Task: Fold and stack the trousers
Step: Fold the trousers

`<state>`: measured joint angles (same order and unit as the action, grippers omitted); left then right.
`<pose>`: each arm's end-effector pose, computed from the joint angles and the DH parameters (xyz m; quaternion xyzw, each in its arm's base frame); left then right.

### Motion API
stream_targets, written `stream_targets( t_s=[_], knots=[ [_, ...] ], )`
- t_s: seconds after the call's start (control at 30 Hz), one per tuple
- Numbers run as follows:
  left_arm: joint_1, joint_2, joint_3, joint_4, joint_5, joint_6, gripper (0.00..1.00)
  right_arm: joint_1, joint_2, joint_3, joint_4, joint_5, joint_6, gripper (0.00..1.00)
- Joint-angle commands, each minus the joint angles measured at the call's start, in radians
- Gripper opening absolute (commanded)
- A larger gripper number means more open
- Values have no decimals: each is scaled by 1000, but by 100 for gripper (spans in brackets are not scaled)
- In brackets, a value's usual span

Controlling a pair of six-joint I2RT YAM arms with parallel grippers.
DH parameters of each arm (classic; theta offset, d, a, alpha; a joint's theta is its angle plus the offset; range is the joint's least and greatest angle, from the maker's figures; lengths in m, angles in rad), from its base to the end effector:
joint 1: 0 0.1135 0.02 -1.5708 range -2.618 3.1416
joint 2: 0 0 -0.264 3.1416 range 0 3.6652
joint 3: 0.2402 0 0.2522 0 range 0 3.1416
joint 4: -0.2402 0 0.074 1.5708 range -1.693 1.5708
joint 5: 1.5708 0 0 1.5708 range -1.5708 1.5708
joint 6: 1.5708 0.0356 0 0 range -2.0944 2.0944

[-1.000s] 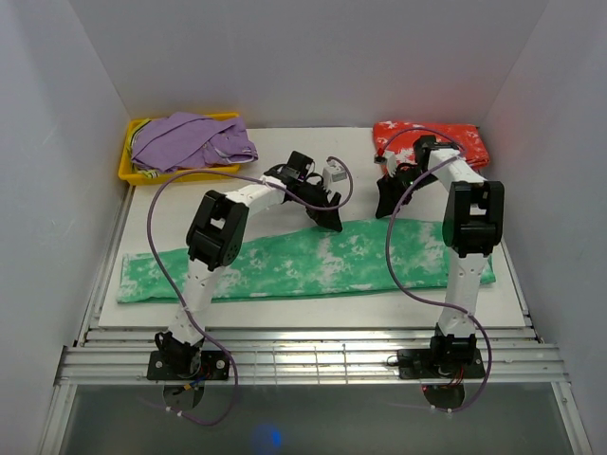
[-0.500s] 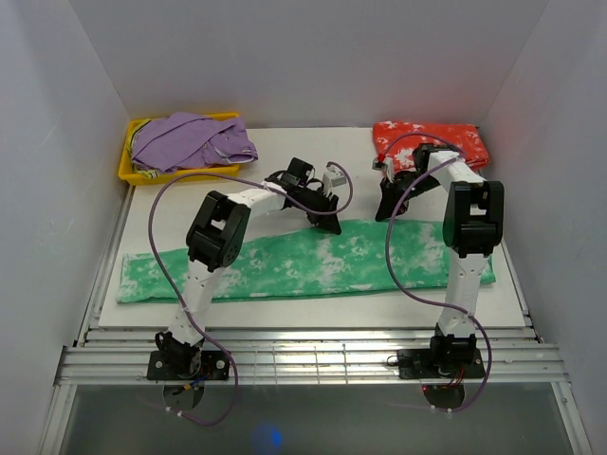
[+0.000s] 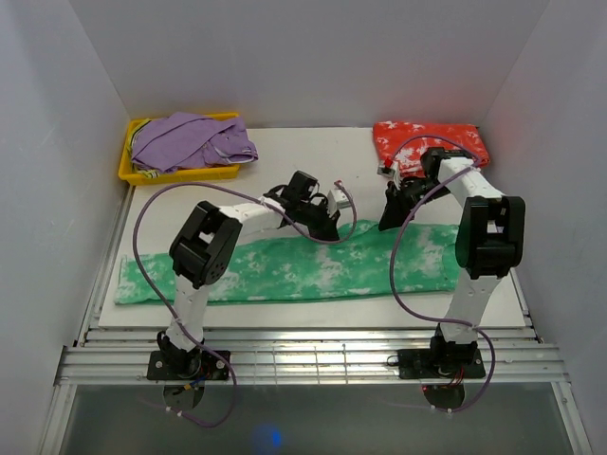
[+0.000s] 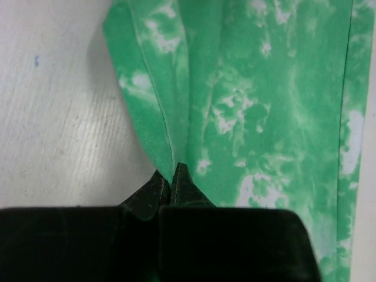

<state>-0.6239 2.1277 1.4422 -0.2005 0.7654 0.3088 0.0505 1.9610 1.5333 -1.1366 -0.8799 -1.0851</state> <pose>0.3510 -0.2830 0.1518 0.5049 0.7241 -0.3963 0.2524 0.3670 0.0460 0.2140 -0.4877 0.7621 0.3687 0.2132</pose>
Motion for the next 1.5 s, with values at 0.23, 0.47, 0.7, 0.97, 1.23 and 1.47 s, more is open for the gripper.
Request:
stream_targets(
  t_s=[0.23, 0.47, 0.7, 0.97, 1.23, 1.47],
  knots=[
    [-232, -232, -393, 363, -394, 423, 0, -69, -136, -33, 340, 13, 476, 80],
    [-257, -183, -421, 437, -494, 493, 0, 8, 137, 194, 6, -19, 135, 91],
    [-260, -189, -453, 480, -505, 526, 0, 48, 321, 344, -118, -10, 10, 88],
    [-258, -213, -503, 516, -514, 544, 0, 54, 319, 254, -172, -11, -67, 85],
    [-258, -209, -520, 552, -552, 550, 0, 57, 269, 172, -173, -30, -82, 25],
    [-249, -259, -502, 562, -666, 483, 62, 42, 234, 263, -152, -102, -30, 8]
  ],
)
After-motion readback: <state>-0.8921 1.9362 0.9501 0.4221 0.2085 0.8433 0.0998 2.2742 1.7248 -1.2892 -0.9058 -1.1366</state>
